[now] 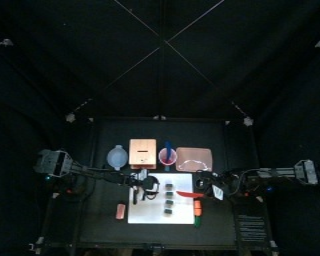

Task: Place sushi on board then cut the sushi with the knife then place the pieces on the plate
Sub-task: Cut the sushi into 4 pieces

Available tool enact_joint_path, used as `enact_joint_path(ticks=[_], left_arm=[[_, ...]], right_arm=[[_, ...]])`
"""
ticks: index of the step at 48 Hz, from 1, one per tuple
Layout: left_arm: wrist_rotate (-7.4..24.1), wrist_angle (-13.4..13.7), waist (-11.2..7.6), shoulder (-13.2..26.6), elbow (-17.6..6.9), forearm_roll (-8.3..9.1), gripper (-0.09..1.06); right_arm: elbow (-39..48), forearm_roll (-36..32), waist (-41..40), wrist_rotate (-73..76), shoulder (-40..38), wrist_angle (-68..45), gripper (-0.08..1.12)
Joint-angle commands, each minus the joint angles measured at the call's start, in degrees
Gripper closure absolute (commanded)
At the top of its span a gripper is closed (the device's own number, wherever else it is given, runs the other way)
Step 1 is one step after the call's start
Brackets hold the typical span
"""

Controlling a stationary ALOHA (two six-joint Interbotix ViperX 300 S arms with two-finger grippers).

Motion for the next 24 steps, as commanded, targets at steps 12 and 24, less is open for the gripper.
enact_joint_path(ticks=[12, 24], left_arm=[[-0.1, -0.5, 1.05, -0.4, -0.4, -0.18, 0.13], [-0.1, -0.5, 1.58, -0.4, 0.3, -0.62, 0.13]], right_arm=[[0.2, -2.0, -5.6, -0.1, -0.2, 7.6, 0.78], [1.2, -2.8, -7.7, 1.6, 0.0, 9.3, 0.77]])
